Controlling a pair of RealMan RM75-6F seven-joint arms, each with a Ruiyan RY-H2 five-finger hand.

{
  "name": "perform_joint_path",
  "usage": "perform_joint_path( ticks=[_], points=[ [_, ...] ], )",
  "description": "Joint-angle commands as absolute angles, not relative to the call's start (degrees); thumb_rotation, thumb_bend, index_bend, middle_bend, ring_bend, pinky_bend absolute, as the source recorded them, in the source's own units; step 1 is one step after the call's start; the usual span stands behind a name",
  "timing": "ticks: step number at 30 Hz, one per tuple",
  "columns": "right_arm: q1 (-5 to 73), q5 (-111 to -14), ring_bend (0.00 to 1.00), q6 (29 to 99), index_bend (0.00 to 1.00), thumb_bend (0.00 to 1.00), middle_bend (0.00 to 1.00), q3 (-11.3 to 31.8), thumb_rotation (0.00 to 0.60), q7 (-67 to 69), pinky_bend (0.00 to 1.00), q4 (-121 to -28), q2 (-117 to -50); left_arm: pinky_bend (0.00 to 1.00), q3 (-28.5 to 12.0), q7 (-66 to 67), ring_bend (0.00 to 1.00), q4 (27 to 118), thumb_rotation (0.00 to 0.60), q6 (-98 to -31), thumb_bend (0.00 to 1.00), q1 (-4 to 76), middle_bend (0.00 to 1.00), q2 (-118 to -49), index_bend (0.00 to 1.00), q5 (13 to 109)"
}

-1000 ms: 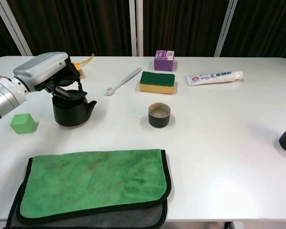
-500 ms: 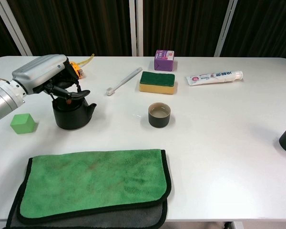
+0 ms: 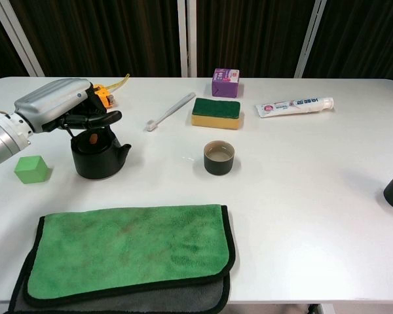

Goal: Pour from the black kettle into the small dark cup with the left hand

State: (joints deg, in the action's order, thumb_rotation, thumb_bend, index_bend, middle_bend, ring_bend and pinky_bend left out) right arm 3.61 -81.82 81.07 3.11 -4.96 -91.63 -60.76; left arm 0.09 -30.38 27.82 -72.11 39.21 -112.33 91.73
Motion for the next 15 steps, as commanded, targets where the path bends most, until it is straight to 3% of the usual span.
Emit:
perform_joint_path(
  ticks=[1,10,15],
  points=[
    [3.6,-81.8,0.0,81.1,0.0,0.36,0.0,3.1,0.6,-4.9,0.0,-91.6,-60.7,0.8,0.2,-30.4,0.89,27.7,0.073,-72.1,0.17,39.1,1.0,-112.4,0.97,91.8],
    [3.6,-81.7,0.0,81.1,0.0,0.36,0.0,3.1,0.6,-4.9,0.0,-91.7,-60.7,0.79,0.3,-30.4,0.86,27.0,0.07,-72.6,0.17,39.3,0.99,-112.6,0.94,92.1],
    [3.7,-81.8,0.0,81.0,0.0,0.36,0.0,3.1,0.6,-5.0,0.0,-91.6,-60.7,0.73,0.6,-30.0,0.83,26.6,0.067,-72.8,0.17,39.3,0.94,-112.6,0.86,92.4]
  ],
)
